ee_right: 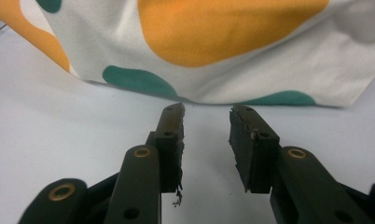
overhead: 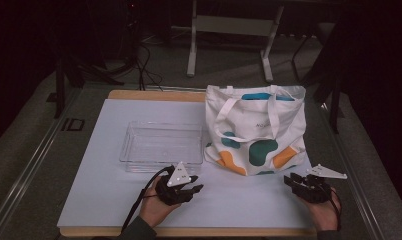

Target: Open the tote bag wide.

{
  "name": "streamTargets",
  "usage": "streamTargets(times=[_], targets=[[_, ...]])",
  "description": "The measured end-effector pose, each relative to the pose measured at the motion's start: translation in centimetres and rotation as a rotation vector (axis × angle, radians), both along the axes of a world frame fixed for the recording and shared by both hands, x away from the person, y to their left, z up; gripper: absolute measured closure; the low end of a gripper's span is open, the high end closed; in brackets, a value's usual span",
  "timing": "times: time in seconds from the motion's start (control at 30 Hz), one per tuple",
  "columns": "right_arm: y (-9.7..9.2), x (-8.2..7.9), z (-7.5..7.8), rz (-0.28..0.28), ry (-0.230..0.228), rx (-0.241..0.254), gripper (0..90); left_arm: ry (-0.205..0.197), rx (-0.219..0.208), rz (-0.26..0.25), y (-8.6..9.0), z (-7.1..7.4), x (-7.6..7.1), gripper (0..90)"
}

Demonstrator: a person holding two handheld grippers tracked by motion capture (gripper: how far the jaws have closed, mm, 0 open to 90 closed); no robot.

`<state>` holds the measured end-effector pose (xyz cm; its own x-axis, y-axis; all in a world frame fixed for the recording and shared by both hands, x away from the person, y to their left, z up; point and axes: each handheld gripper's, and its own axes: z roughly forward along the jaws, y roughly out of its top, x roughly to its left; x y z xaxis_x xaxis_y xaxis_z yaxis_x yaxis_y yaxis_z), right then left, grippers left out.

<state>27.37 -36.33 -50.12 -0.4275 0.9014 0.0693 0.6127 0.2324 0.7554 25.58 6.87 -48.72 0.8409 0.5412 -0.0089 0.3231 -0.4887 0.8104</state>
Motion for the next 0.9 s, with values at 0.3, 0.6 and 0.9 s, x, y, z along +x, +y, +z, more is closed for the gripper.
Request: streamTargets(times=[0.3, 0.6, 0.9], targets=[[0.4, 0.4, 1.7, 0.03, -0.017, -0.021, 64.2, -0.008, -0.011, -0.014, -0.2, 1.7, 1.0, 60.6], [0.3, 1.1, 3.0, 0.029, -0.046, -0.015, 63.4, 0.001, -0.059, -0.034, 0.1, 3.0, 2.1, 58.1], [0.0, 1.7, 3.7, 0.028, -0.052, -0.009, 62.9, -0.007, -0.051, -0.025, 0.6, 3.7, 3.6, 58.1]])
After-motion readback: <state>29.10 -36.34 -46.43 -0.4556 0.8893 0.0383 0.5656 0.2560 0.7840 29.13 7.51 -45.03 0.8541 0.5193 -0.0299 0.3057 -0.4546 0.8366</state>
